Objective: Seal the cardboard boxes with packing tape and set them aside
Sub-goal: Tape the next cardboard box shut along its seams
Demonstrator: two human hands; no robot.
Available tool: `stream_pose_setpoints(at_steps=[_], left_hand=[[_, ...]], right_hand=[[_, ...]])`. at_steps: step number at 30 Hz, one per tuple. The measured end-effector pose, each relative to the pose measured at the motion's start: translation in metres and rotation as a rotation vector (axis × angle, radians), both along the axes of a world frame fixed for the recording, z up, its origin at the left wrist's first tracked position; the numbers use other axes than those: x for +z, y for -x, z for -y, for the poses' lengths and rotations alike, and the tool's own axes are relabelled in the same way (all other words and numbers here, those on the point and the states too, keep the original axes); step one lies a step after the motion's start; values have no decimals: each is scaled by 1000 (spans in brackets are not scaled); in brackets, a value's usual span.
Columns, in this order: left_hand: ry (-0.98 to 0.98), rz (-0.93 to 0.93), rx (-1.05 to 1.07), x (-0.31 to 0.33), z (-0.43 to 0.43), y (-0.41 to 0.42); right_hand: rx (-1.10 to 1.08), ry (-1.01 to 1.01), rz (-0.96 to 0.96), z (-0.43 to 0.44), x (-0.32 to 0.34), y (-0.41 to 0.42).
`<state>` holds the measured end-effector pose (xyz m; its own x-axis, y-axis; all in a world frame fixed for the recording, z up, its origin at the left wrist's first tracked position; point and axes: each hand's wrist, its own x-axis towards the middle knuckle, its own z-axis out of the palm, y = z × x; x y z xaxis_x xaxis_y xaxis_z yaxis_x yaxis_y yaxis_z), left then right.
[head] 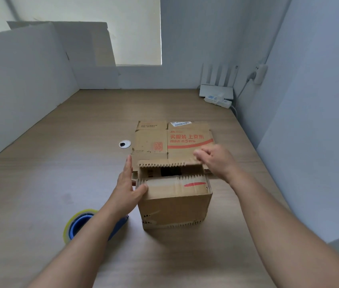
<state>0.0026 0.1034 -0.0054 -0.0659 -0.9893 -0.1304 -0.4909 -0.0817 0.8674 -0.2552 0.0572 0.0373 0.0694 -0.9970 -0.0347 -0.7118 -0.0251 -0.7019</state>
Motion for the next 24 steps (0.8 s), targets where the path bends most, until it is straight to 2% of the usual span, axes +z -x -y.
stream_pose_setpoints(at_steps=[3, 6, 7, 10, 14, 24], left_hand=[[-30, 13, -45, 0, 1, 0], [-55, 1, -90, -3, 1, 3], [-70, -18, -87, -3, -1, 4], [-79, -21, -49, -6, -5, 8], [-36, 51, 46, -9, -20, 15], [96, 137, 65, -22, -11, 32]], right_hand=[[-45, 8, -13, -20, -27, 0], [-83, -87, 216, -40, -39, 1], [-52, -118, 237, -45, -41, 2], [-2, -79, 167, -60, -44, 3], [-85, 21, 219, -71, -41, 0], [-85, -69, 244, -56, -41, 11]])
